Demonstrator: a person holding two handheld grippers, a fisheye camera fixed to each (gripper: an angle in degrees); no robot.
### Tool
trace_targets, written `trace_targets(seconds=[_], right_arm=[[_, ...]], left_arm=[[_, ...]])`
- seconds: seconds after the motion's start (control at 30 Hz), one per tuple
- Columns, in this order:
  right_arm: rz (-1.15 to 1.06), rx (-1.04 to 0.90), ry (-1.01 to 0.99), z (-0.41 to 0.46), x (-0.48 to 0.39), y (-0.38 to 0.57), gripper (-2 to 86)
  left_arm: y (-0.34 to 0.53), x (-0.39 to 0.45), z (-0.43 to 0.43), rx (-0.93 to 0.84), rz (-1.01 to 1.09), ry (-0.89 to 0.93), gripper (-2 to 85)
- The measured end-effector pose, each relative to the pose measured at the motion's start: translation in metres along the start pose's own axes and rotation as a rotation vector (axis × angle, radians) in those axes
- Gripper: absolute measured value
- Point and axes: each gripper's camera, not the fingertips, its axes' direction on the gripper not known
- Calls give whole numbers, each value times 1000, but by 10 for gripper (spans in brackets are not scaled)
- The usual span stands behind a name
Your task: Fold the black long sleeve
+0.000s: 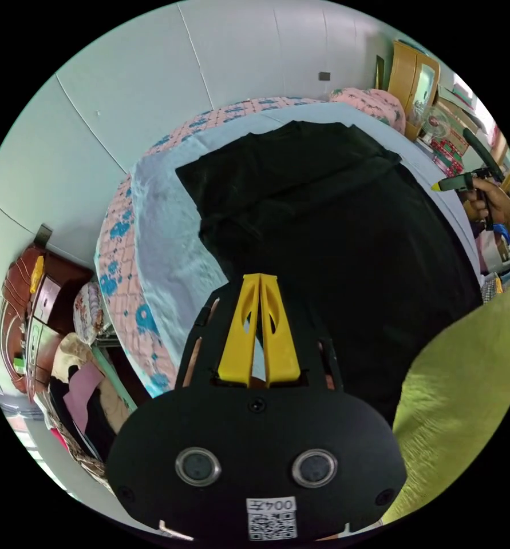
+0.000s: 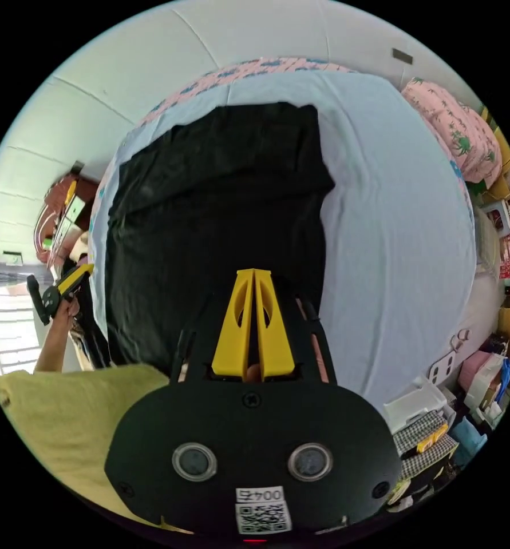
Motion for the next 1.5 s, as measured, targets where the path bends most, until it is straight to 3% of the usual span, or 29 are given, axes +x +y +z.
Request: trace_targets(seconds=[0.2,0.33,0.67,0.9,1.0,1.03,1.17,1.37,1.5], right_arm=[[-39,-205,71,22,-60,120,-8],[-78,-294,230,41,-85,169,-8],[-118,-211,358,-6,-116,209,-8],[-43,-141,195,-66,-81,233,-4],[42,-84,25,-114,-39,243,12],[82,31,-51,-143,-18,251,26],[159,225,-235,-208,63,268,61],[177,246,-332,-230,123,252,70],[153,243,-330,-242,134,236,72]], left_arm=[[65,94,-17,-122,36,50,5],[78,135,-19,-173,102,16,5],[91,175,-54,-127,192,-65,2],[95,181,-85,-105,191,-124,3],[91,163,-103,-123,121,-73,4],[92,153,-115,-113,71,-26,5],[113,109,-178,13,-272,142,5],[157,84,-238,47,-564,266,5],[176,87,-270,54,-623,272,6]])
